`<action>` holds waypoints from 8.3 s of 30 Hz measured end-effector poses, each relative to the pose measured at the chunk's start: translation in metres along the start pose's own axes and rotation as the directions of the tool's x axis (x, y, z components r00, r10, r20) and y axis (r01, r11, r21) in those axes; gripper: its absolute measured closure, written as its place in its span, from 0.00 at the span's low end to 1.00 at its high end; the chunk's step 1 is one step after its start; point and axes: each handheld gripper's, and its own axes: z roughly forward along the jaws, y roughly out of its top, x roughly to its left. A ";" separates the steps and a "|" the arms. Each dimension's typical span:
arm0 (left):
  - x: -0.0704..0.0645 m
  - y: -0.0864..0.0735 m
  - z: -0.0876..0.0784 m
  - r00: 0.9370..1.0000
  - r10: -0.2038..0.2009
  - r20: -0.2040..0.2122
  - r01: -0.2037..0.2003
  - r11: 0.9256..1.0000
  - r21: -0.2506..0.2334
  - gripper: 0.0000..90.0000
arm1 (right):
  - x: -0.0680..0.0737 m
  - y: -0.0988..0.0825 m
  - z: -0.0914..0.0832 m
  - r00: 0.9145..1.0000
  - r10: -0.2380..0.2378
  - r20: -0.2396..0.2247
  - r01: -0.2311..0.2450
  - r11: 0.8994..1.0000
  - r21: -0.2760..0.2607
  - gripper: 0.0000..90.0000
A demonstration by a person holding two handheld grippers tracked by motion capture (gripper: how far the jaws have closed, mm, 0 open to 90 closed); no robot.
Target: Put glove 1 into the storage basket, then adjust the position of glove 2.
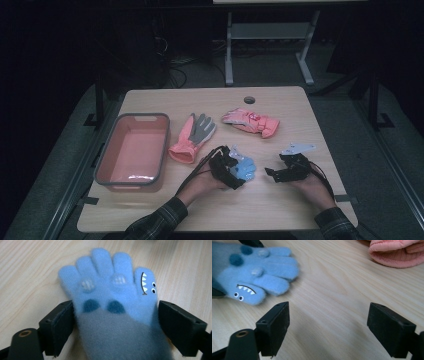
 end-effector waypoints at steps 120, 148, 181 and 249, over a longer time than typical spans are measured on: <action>0.164 -0.165 -0.180 0.782 -0.586 -0.213 0.573 0.810 -0.123 0.20 | 0.002 -0.005 0.014 1.000 -0.005 0.011 0.005 1.000 0.001 0.12; 0.107 -0.077 -0.174 0.920 -0.379 -0.103 0.351 0.911 -0.215 0.65 | 0.002 -0.005 0.014 1.000 -0.005 0.011 0.005 1.000 0.001 0.12; 0.123 -0.004 -0.073 0.886 -0.355 -0.297 0.348 0.934 -0.078 0.99 | 0.003 -0.005 0.013 1.000 0.000 0.008 0.000 1.000 0.004 0.12; 0.095 -0.019 -0.056 0.921 -0.341 -0.188 0.351 0.936 0.022 1.00 | 0.003 -0.004 0.014 1.000 -0.002 0.007 0.002 1.000 0.003 0.12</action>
